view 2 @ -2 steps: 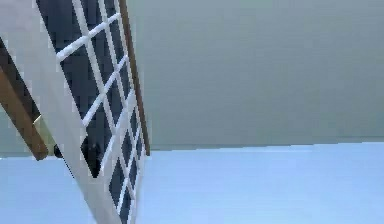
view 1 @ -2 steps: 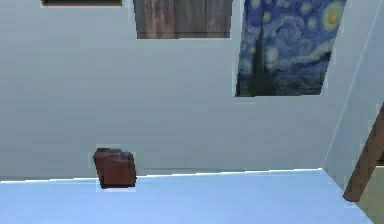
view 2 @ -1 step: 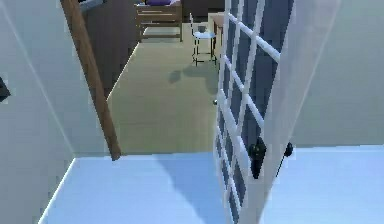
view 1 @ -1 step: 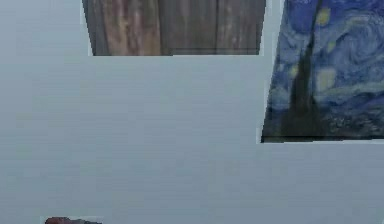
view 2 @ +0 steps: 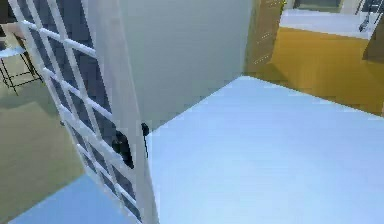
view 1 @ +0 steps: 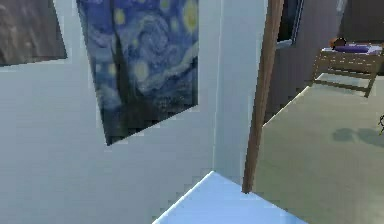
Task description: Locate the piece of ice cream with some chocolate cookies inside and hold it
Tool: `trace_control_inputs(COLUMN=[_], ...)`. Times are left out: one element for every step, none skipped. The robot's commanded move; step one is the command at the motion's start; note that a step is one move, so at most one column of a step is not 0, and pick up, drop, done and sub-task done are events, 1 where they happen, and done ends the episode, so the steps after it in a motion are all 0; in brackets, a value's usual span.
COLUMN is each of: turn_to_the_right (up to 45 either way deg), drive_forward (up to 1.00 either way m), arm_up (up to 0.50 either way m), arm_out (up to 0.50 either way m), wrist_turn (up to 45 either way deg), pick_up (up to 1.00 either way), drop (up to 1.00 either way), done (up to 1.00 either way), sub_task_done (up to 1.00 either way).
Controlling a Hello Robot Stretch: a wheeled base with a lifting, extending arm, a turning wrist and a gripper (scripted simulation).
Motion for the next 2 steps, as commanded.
trace_control_inputs(turn_to_the_right=[33.0, 0.0], drive_forward=[0.0, 0.65], arm_up=[0.0, 0.0], arm_out=[0.0, 0.0], wrist_turn=[0.0, 0.0], pick_up=[0.0, 0.0], drop=[0.0, 0.0], done=[0.0, 0.0], sub_task_done=[0.0, 0.0])
